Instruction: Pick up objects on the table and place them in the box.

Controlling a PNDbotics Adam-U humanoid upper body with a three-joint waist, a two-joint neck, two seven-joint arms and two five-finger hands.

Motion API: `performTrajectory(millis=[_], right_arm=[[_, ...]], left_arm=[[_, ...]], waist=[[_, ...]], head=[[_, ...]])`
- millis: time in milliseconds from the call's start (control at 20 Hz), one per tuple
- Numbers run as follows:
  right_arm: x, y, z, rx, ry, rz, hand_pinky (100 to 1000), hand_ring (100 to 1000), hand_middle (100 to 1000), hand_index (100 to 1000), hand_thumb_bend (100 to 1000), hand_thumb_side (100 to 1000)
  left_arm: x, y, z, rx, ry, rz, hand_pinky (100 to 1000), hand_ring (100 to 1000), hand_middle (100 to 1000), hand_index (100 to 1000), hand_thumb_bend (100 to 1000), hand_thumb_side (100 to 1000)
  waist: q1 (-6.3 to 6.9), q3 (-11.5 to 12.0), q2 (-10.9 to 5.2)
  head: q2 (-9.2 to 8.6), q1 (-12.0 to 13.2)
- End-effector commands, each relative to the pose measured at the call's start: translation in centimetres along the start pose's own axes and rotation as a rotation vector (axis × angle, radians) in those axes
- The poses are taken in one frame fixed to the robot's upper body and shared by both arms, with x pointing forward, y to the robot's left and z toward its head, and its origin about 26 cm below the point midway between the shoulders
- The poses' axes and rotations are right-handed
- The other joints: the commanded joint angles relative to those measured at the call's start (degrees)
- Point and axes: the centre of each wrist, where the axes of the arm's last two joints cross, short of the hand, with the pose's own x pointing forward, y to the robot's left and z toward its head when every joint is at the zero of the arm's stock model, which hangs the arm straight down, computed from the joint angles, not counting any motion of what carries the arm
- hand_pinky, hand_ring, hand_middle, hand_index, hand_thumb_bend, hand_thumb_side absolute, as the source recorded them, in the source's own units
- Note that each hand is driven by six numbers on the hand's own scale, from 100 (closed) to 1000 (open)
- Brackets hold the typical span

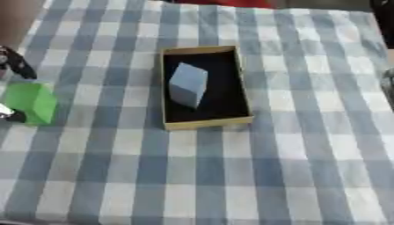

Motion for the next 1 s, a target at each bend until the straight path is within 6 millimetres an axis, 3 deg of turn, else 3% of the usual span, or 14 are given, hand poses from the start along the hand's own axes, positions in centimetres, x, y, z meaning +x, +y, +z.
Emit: performTrajectory(millis=[50,350,500,800,1000], right_arm=[[0.2,-0.7,-0.6,-0.026,-0.016,0.003,841,811,830,828,100,1000],[0.1,-0.7,-0.5,-0.031,-0.013,0.005,841,811,829,827,100,1000],[0.1,-0.7,-0.5,-0.035,-0.011,0.004,840,811,828,827,100,1000],[0.1,-0.7,-0.5,-0.04,-0.01,0.001,840,810,826,826,100,1000],[0.1,-0.7,-0.5,-0.044,-0.009,0.0,840,808,824,825,100,1000]], left_arm=[[-0.3,0.7,0.4,0.043,0.032,-0.009,776,756,671,805,617,578],[-0.3,0.4,0.1,0.03,0.033,-0.003,692,644,576,724,516,523],[-0.2,0.5,0.3,0.01,0.021,-0.015,617,577,520,667,410,392],[0.0,1.1,0.9,0.015,0.002,-0.03,571,537,490,632,344,270],[0.1,1.4,1.3,0.035,-0.003,-0.035,560,526,481,623,306,264]], waist=[[0.21,-0.09,-0.88],[0.32,-0.14,-0.85],[0.37,-0.08,-0.89],[0.4,0.02,-1.0],[0.39,0.05,-1.03]], head=[[-0.41,-0.04],[-0.2,-0.38],[-0.09,-0.46],[-0.11,-0.47],[-0.21,-0.56]])
